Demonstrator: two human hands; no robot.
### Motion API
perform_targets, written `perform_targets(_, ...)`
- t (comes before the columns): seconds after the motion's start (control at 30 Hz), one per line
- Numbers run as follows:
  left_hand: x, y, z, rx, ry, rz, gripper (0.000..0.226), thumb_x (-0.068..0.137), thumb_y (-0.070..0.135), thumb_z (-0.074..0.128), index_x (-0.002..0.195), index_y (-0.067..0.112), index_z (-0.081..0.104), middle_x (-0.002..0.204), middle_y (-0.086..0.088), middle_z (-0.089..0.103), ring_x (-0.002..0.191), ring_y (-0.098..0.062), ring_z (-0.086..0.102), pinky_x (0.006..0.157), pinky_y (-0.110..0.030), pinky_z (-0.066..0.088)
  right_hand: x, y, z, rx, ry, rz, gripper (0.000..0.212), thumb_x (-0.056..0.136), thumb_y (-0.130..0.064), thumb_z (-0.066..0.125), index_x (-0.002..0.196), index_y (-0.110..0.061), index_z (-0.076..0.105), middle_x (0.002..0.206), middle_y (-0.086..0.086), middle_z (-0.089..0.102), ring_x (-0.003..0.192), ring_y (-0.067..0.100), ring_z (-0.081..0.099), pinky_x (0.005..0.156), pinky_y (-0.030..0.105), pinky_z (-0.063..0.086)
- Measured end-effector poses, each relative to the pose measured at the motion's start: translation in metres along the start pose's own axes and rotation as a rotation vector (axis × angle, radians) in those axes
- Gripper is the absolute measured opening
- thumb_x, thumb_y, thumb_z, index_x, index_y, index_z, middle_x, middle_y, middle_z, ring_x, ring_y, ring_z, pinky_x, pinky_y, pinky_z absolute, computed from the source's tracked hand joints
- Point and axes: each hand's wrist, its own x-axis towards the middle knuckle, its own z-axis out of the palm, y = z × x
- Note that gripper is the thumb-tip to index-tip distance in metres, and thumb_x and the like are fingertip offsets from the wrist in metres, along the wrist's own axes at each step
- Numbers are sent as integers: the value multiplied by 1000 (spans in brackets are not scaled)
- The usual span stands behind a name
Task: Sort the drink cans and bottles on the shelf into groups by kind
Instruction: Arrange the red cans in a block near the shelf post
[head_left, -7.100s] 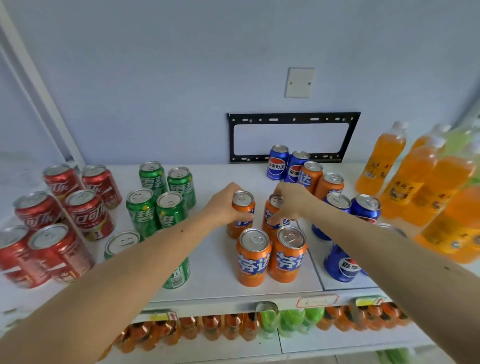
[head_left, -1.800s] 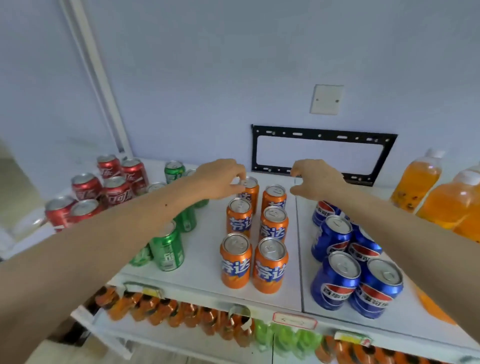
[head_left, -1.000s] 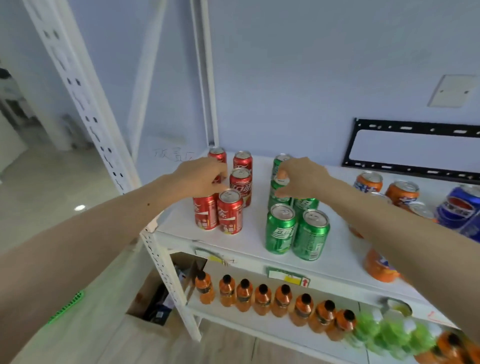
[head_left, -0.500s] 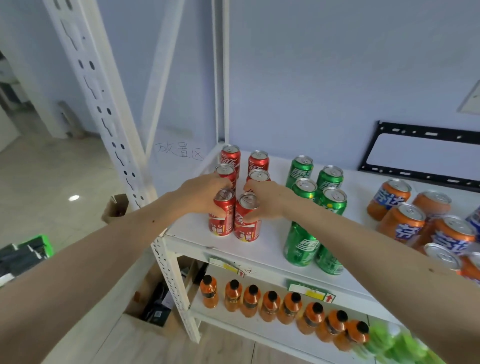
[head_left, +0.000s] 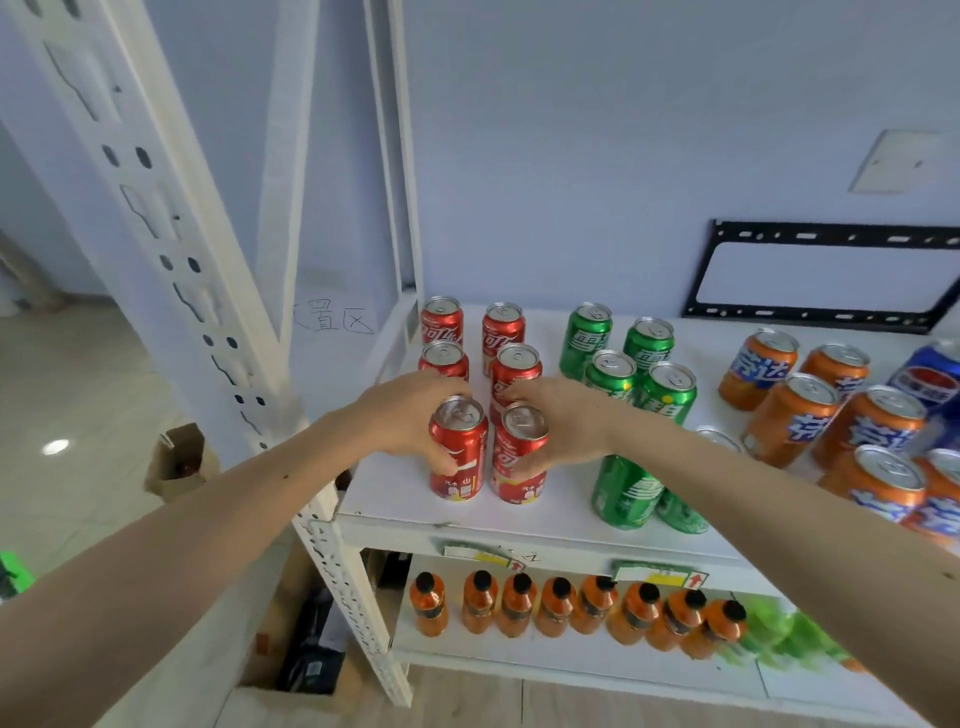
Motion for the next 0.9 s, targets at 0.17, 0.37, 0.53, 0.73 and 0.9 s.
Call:
perform_targets(0.17,-4,-4,1,-111,35,120,60,62,32,85,116,32,59,111,12,67,99,-8,62,88,-34,52,2,-11,12,-45,86,79,70,71,-44,79,129,-19,48,117,2,58,107,24,58,89,40,51)
perform_targets(0.37,-2,-9,7,-103,24,154,64,59,37,86,115,31,54,112,12,65,102,-12,62,85,-36,53,-4,-13,8,59,41,57,68,68,-31,85,126,-26,49,119,-5,59,107,18,57,91,34,49)
perform_targets(0.53,-1,-11,16,-107,14,141,83,58,33,87,131,32,46,128,5,61,113,-16,60,92,-40,52,-5,-16,15,38,75,138,82,70,-40,83,138,-20,41,132,2,58,116,22,57,96,37,49)
perform_targets(0.73,-2,-8,21,-65,52,103,78,56,41,86,124,35,48,124,7,63,108,-17,62,87,-41,54,-9,-9,5,54,-11,63,69,71,-27,84,129,-25,48,127,-1,60,115,20,56,94,35,48)
perform_targets(0.9,-2,-5,24,-32,61,79,83,58,43,85,129,33,46,127,5,62,109,-19,62,88,-39,54,-9,-4,3,68,-45,24,72,71,-21,85,132,-27,47,131,-3,58,119,19,55,97,35,47)
